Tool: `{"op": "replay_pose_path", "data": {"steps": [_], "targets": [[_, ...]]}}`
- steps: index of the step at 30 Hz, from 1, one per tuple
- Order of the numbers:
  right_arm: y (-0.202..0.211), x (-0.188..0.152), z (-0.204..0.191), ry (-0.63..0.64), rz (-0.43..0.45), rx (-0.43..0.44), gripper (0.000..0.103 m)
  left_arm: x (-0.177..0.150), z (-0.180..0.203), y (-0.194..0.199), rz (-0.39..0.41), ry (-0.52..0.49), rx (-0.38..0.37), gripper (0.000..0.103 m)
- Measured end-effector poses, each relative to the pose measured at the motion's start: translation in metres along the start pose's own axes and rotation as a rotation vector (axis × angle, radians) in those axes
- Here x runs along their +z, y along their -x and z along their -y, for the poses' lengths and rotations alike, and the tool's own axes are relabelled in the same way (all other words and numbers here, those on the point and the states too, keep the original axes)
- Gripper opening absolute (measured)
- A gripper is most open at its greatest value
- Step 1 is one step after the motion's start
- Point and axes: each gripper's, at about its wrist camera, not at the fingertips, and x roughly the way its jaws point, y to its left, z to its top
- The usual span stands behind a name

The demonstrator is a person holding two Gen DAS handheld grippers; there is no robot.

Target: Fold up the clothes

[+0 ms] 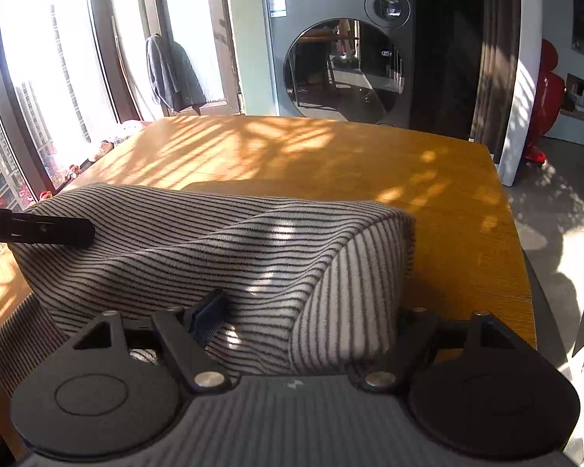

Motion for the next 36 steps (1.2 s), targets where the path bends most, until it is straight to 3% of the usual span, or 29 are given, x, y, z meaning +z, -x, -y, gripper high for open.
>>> {"op": "replay_pose_path", "data": {"steps": [5,10,14,17,18,19,22,25,27,29,31,32,33,36], "targets": [[-0.005,0.021,-0.008,0.017,0.055,0.000,0.071,0.010,-0.010,0.009,0.034,0.011,0.016,0.057],[0.009,-0.004,0.002,0.065,0.019,-0.028,0.073,-0.006,-0.016,0.028,0.009,-0.072,0.063,0.058],[0.029,-0.029,0.029,0.019,-0.016,-0.077,0.078,-0.018,-0.017,0.047,0.014,-0.144,0.116,0.062],[0.050,-0.026,0.033,0.007,0.053,-0.109,0.073,-0.011,-0.005,0.050,0.040,-0.135,0.052,0.062],[0.057,-0.024,0.034,0.003,0.077,-0.119,0.065,-0.009,-0.001,0.051,0.048,-0.132,0.031,0.062],[0.063,-0.019,0.031,-0.013,0.114,-0.086,0.059,-0.007,0.003,0.052,0.057,-0.129,0.010,0.063],[0.075,-0.007,0.019,-0.037,0.212,0.027,0.059,0.000,0.016,0.054,0.082,-0.121,-0.054,0.068],[0.055,-0.009,-0.001,0.013,0.155,0.112,0.060,-0.003,0.022,0.047,0.053,-0.127,-0.052,0.071],[0.033,-0.021,-0.007,0.066,0.060,0.060,0.062,-0.004,0.015,0.054,0.059,-0.109,-0.037,0.071],[0.032,-0.030,-0.004,0.093,0.055,0.029,0.062,-0.005,0.009,0.060,0.065,-0.090,-0.022,0.071],[0.047,-0.031,0.010,0.026,0.054,0.049,0.063,-0.006,0.003,0.067,0.070,-0.072,-0.006,0.079],[0.056,-0.030,0.019,-0.024,0.067,0.059,0.066,-0.006,0.000,0.070,0.073,-0.063,0.001,0.088],[0.063,-0.029,0.027,-0.062,0.085,0.064,0.073,-0.007,-0.003,0.073,0.076,-0.054,0.009,0.091],[0.070,-0.017,0.053,-0.210,0.140,0.100,0.076,-0.004,-0.013,0.077,0.082,0.002,0.012,0.093]]}}
